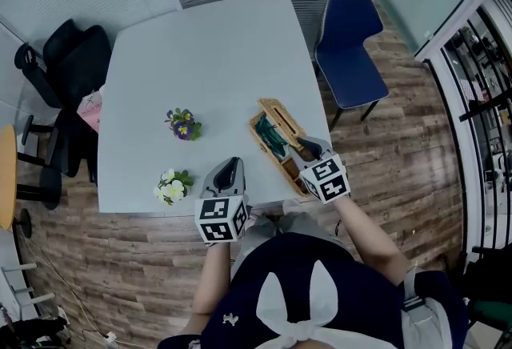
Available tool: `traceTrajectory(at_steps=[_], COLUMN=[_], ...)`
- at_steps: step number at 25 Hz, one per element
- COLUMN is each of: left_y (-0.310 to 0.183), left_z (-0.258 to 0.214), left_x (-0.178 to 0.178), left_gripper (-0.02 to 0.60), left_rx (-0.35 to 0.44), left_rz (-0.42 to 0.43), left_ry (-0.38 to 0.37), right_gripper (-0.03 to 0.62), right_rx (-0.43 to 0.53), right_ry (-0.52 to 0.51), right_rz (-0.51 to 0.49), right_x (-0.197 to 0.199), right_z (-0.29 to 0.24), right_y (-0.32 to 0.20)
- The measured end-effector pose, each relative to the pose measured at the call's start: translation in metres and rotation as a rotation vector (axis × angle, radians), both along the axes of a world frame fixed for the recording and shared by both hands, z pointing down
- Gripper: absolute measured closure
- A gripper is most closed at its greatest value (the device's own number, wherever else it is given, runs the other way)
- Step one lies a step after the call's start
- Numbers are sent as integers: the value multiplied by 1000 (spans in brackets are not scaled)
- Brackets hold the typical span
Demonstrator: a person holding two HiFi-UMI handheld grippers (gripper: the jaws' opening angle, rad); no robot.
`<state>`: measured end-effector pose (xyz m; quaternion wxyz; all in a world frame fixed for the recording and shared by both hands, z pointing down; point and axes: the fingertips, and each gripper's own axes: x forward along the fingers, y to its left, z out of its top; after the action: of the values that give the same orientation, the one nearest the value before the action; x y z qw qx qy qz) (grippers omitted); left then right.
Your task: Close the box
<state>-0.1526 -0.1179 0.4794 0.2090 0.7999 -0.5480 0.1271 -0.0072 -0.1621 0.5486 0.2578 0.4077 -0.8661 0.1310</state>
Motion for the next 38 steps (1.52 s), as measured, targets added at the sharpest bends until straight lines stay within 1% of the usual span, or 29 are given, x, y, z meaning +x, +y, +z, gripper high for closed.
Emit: traceTrajectory(at_steps=[20,32,38], left_y=[3,3,5], left_z=[3,5,6], left_x=[-2,-3,-4], left_gripper=[546,546,546], left_rx=[-13,-18,-19], left_rz=[-21,-22,-26], left_ry=[-3,-6,-6], right_gripper=[471,465,462], right_rx=[-23,-26,-44], right_ry=[36,80,92], right_rz=[-64,-101,-118], right_x=[-12,-20,-26], right_z=[14,24,29], right_y=[8,14,20])
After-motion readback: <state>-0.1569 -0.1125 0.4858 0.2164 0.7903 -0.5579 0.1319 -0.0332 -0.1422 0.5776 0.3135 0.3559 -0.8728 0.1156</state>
